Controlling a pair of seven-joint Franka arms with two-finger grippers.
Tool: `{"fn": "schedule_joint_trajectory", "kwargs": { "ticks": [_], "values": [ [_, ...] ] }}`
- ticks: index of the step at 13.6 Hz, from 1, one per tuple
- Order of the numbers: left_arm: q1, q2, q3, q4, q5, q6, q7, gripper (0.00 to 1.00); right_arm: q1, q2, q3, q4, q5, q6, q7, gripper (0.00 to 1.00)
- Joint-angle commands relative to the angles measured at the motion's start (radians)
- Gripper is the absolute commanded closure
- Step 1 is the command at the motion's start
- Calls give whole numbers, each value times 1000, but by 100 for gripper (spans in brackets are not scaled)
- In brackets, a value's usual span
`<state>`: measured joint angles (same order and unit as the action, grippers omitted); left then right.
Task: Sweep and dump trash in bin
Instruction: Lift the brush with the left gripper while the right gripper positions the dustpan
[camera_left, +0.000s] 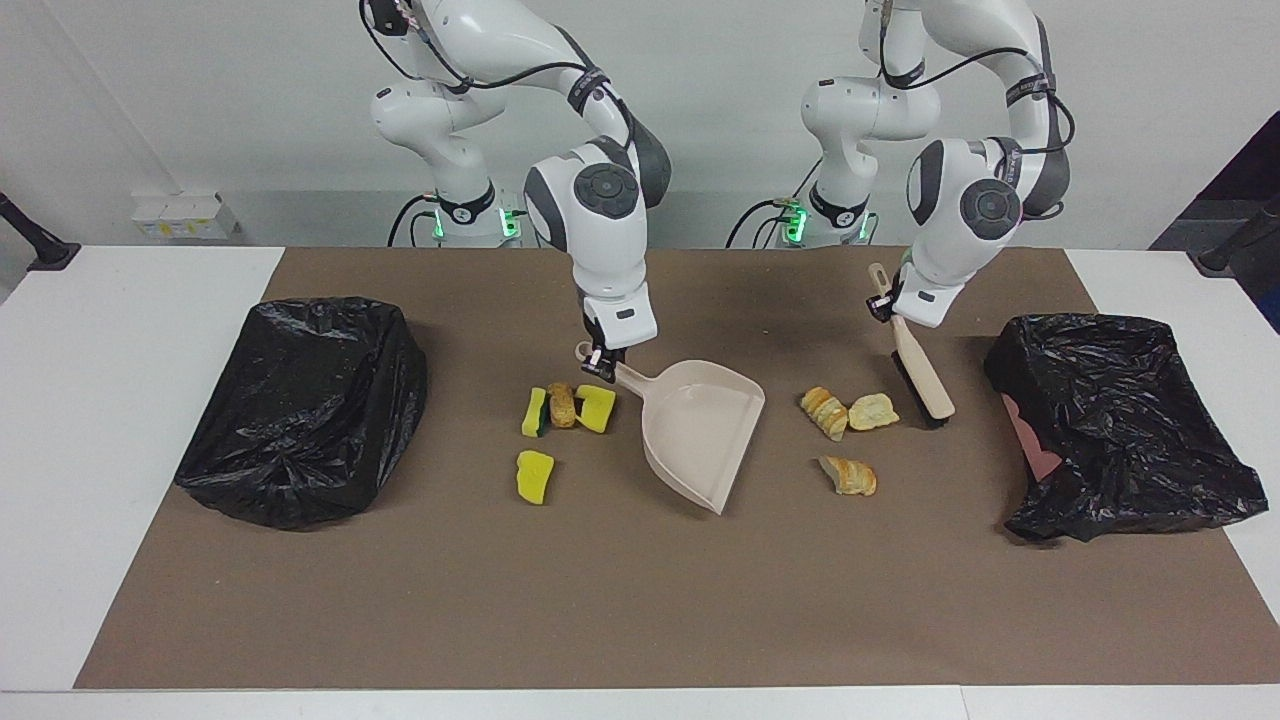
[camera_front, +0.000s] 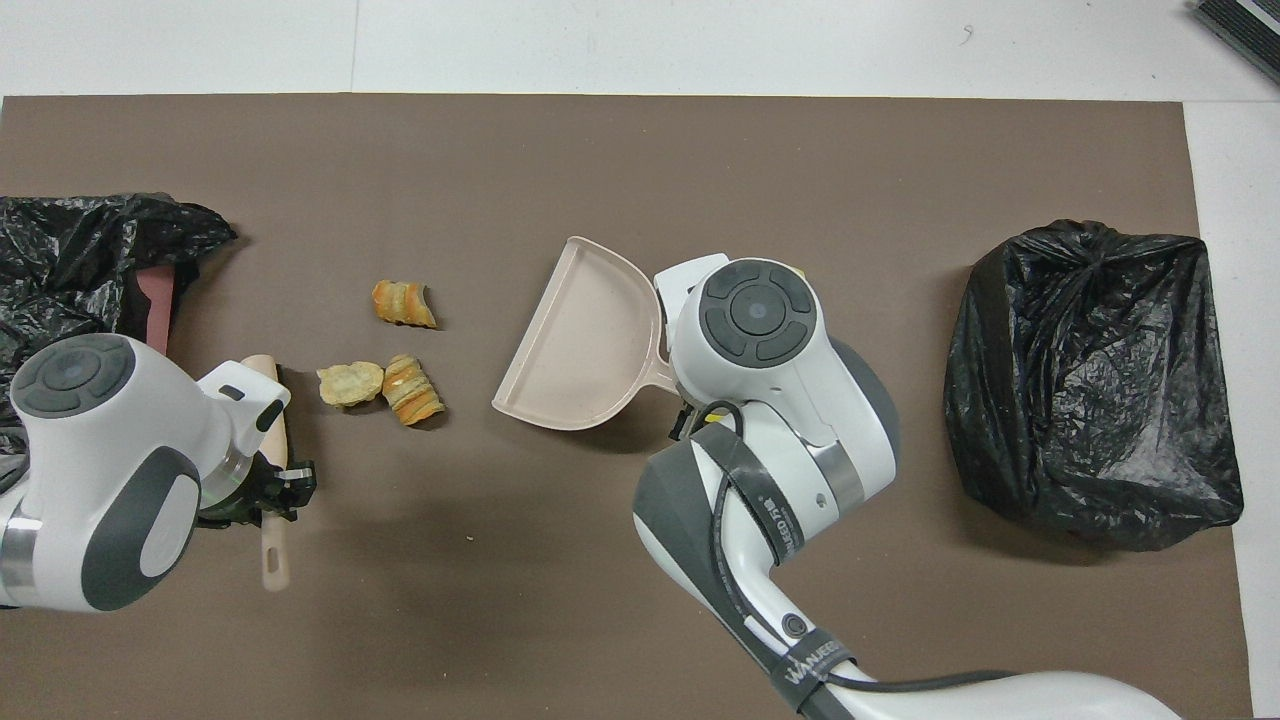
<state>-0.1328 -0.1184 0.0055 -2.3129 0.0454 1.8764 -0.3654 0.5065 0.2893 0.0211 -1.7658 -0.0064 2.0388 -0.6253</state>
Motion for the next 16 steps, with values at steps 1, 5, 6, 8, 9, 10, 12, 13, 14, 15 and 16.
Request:
{"fn": "schedule_joint_trajectory", "kwargs": {
  "ticks": [1, 5, 6, 8, 9, 10, 12, 13, 14, 15, 16],
  "values": [
    [21, -7, -7, -28, 14, 7, 60, 100, 4, 13, 10, -14, -15, 28, -72, 100],
    [-30, -3, -10, -31, -2, 69, 66, 100, 18, 22, 10, -11, -32, 6, -132, 100],
    [-39, -3, -10, -31, -24, 73, 68, 100, 21, 22, 11, -11, -32, 8, -132, 100],
    [-85, 5, -12, -33, -61, 83, 68, 100, 23, 21, 13, -11, -18, 0, -120, 100],
    [-105, 12, -10, -37, -96, 98, 62, 100, 23, 21, 13, -12, -18, -6, -120, 100],
    [-117, 16, -10, -42, -126, 127, 46, 100, 26, 19, 13, -14, -18, -5, -119, 100],
    [-131, 19, -10, -42, -183, 153, 1, 100, 26, 21, 13, -14, -18, -3, -116, 100],
    [-142, 19, -12, -42, -191, 168, -29, 100, 26, 21, 13, -14, -18, -5, -111, 100],
    [-168, 34, -12, -39, -202, 179, -47, 100, 26, 19, 13, -15, -18, -8, -109, 100],
    [-198, 64, -13, -31, -229, 208, -81, 100, 26, 19, 13, -15, -18, -8, -108, 100],
    [-229, 80, -13, -31, -257, 258, -102, 100, 26, 19, 13, -15, -18, -8, -108, 100]
  ]
}}
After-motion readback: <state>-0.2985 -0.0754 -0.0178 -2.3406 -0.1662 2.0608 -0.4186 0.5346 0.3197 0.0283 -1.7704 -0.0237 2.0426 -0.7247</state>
